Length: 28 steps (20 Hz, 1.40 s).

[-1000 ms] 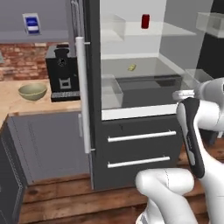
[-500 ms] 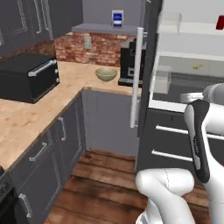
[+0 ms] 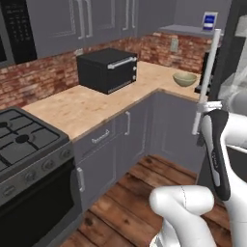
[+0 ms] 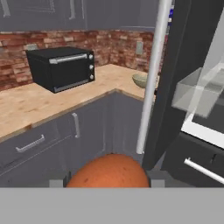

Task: Pick the egg and butter from the fridge and place them by the bowl for mixing.

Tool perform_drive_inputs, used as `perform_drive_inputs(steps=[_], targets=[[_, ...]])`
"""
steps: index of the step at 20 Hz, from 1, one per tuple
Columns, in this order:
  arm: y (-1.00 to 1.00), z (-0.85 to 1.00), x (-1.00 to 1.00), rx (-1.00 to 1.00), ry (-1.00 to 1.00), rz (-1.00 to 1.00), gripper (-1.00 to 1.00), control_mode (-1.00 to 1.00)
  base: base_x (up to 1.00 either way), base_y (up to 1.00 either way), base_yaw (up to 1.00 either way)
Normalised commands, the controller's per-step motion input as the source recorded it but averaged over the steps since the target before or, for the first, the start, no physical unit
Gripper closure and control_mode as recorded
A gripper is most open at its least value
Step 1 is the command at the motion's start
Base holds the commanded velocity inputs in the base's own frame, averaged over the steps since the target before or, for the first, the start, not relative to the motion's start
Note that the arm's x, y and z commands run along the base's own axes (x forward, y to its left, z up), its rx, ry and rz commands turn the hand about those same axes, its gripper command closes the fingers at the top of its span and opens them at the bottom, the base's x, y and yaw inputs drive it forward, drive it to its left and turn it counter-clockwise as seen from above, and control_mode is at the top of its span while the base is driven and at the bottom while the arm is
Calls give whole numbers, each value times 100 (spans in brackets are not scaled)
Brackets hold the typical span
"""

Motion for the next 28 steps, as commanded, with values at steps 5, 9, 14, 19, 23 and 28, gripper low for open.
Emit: perform_drive_inputs(steps=[5, 9, 14, 19, 23, 28], targets=[[0, 0, 0, 0, 0, 0, 100, 100, 14, 33, 12], [0, 0, 0, 0, 0, 0, 100, 100, 40, 40, 1], [0, 0, 0, 0, 0, 0, 100, 100, 49, 59, -6], [0, 0, 0, 0, 0, 0, 100, 100, 64, 37, -37], [0, 0, 0, 0, 0, 0, 100, 100, 51, 32, -57], [0, 0, 0, 0, 0, 0, 100, 100, 54, 31, -53]])
